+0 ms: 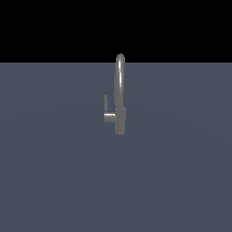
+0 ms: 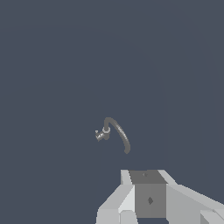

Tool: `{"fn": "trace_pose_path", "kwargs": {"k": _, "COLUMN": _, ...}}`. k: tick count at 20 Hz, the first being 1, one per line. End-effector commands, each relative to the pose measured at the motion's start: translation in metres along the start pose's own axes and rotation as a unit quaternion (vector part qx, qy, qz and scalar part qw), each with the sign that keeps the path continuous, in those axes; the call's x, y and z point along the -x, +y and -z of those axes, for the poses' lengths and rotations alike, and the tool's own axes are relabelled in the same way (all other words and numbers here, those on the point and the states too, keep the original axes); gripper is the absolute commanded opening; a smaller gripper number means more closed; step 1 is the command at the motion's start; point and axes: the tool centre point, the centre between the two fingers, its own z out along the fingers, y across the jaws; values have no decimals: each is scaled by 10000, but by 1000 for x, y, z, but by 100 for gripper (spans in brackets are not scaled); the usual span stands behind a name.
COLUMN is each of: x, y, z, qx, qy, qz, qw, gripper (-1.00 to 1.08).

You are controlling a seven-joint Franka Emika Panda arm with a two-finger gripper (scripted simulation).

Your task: Turn on the faucet by rotating a designated handle.

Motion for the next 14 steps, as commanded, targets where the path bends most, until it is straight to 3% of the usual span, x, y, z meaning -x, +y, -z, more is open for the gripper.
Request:
{"fn": "trace_pose_path", "kwargs": {"k": 1, "x": 1, "y": -18, "z": -4, "qx": 130, "qy": 168, "qz": -237, "qw": 9995, "gripper": -100}}
{"fn": "trace_pose_path", "kwargs": {"k": 14, "x": 2, "y": -109, "z": -79, "qx": 857, "qy": 789, "qz": -1288, "qw": 9848, "gripper": -100}}
